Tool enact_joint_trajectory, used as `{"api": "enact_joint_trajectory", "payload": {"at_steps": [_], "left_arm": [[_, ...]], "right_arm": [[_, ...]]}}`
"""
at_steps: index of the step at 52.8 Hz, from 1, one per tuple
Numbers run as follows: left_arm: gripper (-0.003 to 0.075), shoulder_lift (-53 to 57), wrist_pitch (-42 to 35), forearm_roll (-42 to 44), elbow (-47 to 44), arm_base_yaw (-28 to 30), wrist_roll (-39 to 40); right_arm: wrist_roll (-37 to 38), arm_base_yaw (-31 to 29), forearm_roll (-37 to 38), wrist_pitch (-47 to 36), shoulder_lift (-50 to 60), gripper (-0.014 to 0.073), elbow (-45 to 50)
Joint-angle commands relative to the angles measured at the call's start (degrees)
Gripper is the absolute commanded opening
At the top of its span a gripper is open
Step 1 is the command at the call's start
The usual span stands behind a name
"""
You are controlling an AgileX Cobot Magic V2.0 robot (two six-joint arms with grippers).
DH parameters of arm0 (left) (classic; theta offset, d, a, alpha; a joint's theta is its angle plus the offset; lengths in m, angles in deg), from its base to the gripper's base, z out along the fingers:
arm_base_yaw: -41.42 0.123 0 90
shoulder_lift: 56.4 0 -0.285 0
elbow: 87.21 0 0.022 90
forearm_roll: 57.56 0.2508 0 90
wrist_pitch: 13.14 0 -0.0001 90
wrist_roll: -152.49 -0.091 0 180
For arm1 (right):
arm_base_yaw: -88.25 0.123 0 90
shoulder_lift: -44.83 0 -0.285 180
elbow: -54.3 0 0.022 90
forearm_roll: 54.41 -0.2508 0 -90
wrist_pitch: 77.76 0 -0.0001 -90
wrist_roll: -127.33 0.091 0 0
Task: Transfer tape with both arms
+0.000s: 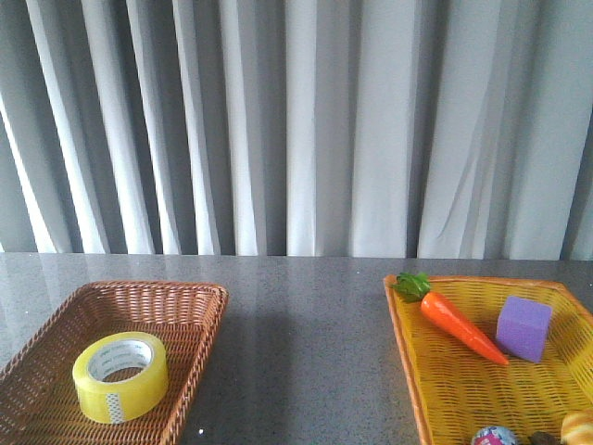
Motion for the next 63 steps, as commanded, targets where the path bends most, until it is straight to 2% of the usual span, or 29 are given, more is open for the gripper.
{"api": "enact_joint_trajectory", "payload": {"at_steps": [1, 11, 15, 21, 63], "left_arm": [[-0.0007, 6.8, -10.3, 0.0, -9.1, 0.1, -0.2], [-0.0007, 15.7, -14.0, 0.0, -21.6, 0.1, -0.1], [-0.0007, 17.6, -10.5, 0.5, -21.3, 0.1, -0.7], [-0.0007, 17.5, -10.3, 0.6, -21.4, 0.8, -3.3], [-0.0006, 17.5, -10.7, 0.0, -21.2, 1.9, -3.0]], "right_arm": [[0.0, -0.4, 0.6, -3.9, 1.1, -0.0008, -1.4], [0.0, -0.4, 0.6, -3.9, 1.1, -0.0008, -1.4], [0.0, -0.4, 0.6, -3.9, 1.1, -0.0008, -1.4], [0.0, -0.4, 0.6, -4.0, 1.1, -0.0008, -1.4], [0.0, -0.4, 0.6, -4.0, 1.1, -0.0008, -1.4]]}}
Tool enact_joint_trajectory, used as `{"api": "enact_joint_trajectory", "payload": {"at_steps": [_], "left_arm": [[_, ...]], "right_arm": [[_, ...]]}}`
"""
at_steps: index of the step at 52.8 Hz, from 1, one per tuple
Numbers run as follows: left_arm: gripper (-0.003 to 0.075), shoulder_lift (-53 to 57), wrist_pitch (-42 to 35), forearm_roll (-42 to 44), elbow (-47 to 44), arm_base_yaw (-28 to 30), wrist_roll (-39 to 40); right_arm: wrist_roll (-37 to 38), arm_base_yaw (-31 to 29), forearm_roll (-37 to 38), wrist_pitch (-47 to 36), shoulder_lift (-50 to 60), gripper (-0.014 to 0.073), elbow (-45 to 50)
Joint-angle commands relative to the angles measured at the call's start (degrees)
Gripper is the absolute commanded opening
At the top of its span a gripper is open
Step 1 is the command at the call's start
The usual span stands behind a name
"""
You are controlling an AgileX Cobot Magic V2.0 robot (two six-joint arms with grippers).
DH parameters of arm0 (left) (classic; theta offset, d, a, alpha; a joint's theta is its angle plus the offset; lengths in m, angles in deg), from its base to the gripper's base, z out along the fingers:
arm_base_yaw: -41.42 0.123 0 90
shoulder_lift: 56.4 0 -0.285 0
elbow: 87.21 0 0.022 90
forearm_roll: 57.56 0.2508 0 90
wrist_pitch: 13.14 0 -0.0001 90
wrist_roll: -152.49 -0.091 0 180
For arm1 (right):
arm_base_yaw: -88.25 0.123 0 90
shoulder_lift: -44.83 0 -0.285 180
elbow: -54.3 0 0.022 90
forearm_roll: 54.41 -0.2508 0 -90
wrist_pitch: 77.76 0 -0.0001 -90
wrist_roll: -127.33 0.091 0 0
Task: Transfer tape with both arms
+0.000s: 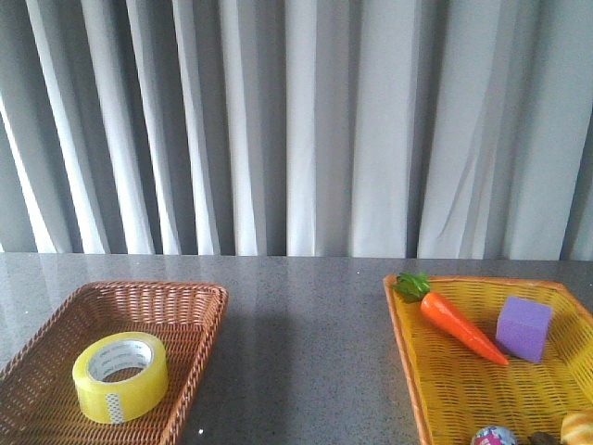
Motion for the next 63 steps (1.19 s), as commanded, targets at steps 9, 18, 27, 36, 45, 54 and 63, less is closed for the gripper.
{"api": "enact_joint_trajectory", "payload": {"at_steps": [9, 18, 27, 36, 45, 54, 63], "left_arm": [[-0.0006, 1.0, -4.3, -0.6, 1.3, 0.1, 0.0], [-0.0006, 1.0, -4.3, -0.6, 1.3, 0.1, 0.0], [-0.0006, 1.0, -4.3, -0.6, 1.3, 0.1, 0.0], [-0.0006, 1.0, -4.3, -0.6, 1.3, 0.1, 0.0], [-0.0006, 1.0, -4.3, -0.6, 1.3, 0.1, 0.0], [-0.0006, 1.0, -4.3, -0.6, 1.3, 0.1, 0.0], [-0.0006, 1.0, -4.3, -0.6, 1.3, 0.1, 0.0]], "right_arm": [[0.0, -0.4, 0.6, -4.0, 1.1, -0.0008, -1.4], [-0.1, -0.4, -0.3, -4.0, 1.7, -0.0008, -1.4], [-0.2, -0.4, -2.9, -4.5, 9.9, -0.0008, 7.1], [-0.2, -0.4, -5.2, -20.3, 27.9, -0.0008, 31.2], [-0.2, -0.4, -5.4, -41.9, 47.3, -0.0008, 56.1], [0.0, -0.4, -5.5, -55.5, 62.6, -0.0008, 78.3], [0.2, -0.4, -11.9, -56.1, 70.7, -0.0008, 90.0]]}}
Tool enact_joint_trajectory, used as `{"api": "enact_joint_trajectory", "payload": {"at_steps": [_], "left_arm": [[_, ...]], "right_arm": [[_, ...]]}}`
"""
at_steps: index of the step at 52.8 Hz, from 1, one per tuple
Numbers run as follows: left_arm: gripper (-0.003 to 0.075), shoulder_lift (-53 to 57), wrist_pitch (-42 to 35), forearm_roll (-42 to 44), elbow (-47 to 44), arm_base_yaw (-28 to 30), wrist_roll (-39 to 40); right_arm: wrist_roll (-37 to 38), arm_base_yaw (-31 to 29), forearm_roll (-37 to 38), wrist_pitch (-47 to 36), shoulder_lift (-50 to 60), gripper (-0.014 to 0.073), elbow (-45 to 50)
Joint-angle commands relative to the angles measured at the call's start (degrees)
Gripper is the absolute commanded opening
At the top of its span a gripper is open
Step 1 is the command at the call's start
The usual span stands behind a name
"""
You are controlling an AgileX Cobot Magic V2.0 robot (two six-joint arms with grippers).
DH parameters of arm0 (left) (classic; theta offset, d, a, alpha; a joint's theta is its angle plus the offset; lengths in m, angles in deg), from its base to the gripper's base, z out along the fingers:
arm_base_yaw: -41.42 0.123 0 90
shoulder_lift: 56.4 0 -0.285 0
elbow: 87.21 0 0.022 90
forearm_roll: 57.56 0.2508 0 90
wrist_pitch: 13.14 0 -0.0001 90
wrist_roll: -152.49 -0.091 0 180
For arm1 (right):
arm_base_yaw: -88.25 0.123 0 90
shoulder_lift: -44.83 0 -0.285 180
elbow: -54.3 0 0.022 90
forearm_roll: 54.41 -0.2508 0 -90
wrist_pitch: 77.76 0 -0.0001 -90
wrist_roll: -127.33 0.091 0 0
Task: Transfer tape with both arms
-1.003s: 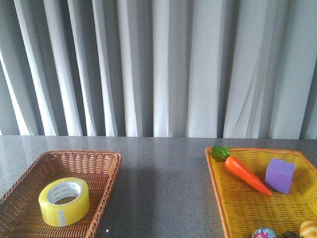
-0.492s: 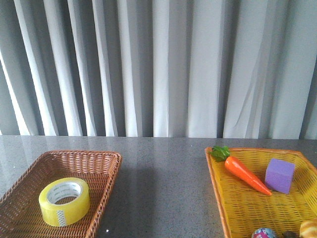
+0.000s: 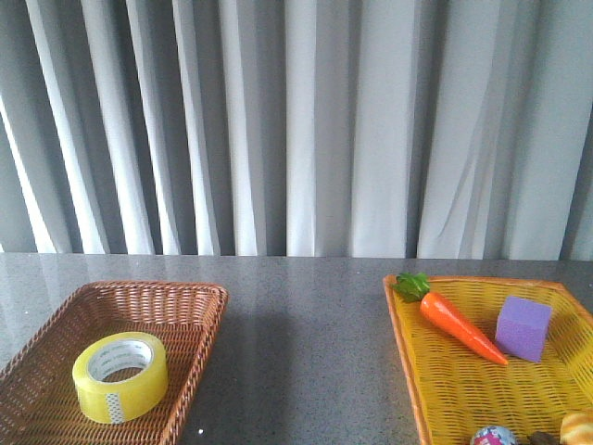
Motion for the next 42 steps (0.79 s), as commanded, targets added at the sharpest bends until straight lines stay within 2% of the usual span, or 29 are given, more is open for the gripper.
{"api": "enact_joint_trajectory", "payload": {"at_steps": [1, 11, 36, 42], "left_arm": [[-0.0006, 1.0, -4.3, -0.6, 1.3, 0.1, 0.0], [-0.0006, 1.0, -4.3, -0.6, 1.3, 0.1, 0.0], [-0.0006, 1.0, -4.3, -0.6, 1.3, 0.1, -0.1], [-0.0006, 1.0, -4.3, -0.6, 1.3, 0.1, -0.1]], "right_arm": [[-0.3, -0.4, -4.0, -1.5, 2.4, -0.0008, 2.0], [-0.7, -0.4, -2.2, 5.2, 2.2, -0.0008, 2.1], [-0.4, -0.4, -2.3, 5.2, 2.2, -0.0008, 2.1], [-0.4, -0.4, 0.7, 4.3, 2.2, -0.0008, 2.1]]}}
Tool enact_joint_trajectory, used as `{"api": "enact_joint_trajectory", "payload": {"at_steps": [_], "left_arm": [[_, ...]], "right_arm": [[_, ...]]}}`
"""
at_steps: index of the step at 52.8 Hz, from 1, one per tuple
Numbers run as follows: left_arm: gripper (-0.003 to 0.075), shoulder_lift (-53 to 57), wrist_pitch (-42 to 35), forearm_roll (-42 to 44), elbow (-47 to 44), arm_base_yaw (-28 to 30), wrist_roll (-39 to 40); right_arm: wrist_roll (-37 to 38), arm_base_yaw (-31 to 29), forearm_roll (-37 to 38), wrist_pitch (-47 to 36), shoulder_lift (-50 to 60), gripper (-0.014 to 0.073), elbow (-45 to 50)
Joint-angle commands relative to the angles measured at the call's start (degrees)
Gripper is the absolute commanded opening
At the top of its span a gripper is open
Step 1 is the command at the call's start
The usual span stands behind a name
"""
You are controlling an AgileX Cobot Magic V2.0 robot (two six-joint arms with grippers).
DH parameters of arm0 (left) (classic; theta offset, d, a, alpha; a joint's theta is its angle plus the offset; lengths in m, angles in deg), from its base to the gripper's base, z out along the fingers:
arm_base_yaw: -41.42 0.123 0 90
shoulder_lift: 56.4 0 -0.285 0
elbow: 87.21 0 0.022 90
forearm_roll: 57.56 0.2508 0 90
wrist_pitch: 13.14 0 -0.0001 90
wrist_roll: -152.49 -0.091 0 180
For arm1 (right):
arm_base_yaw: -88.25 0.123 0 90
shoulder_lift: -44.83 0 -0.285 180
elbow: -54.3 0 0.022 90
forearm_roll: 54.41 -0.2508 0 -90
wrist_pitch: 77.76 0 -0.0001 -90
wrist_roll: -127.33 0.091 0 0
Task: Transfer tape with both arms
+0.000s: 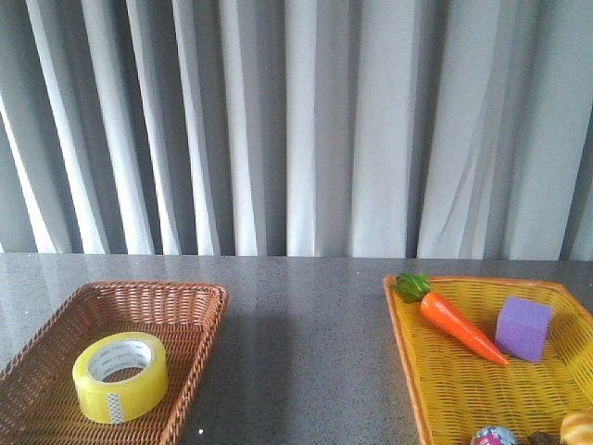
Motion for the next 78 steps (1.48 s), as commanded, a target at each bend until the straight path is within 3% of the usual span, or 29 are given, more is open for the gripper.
{"api": "enact_joint_trajectory", "payload": {"at_steps": [1, 10, 78], "left_arm": [[-0.0006, 1.0, -4.3, -0.6, 1.3, 0.1, 0.1], [-0.0006, 1.0, -4.3, -0.6, 1.3, 0.1, 0.1], [-0.0006, 1.0, -4.3, -0.6, 1.3, 0.1, 0.1]], "right_arm": [[0.0, -0.4, 3.1, -5.6, 0.6, -0.0008, 0.5], [0.0, -0.4, 6.1, -11.1, 0.6, -0.0008, 0.5], [0.0, -0.4, 6.7, -10.8, 0.6, -0.0008, 0.5]]}}
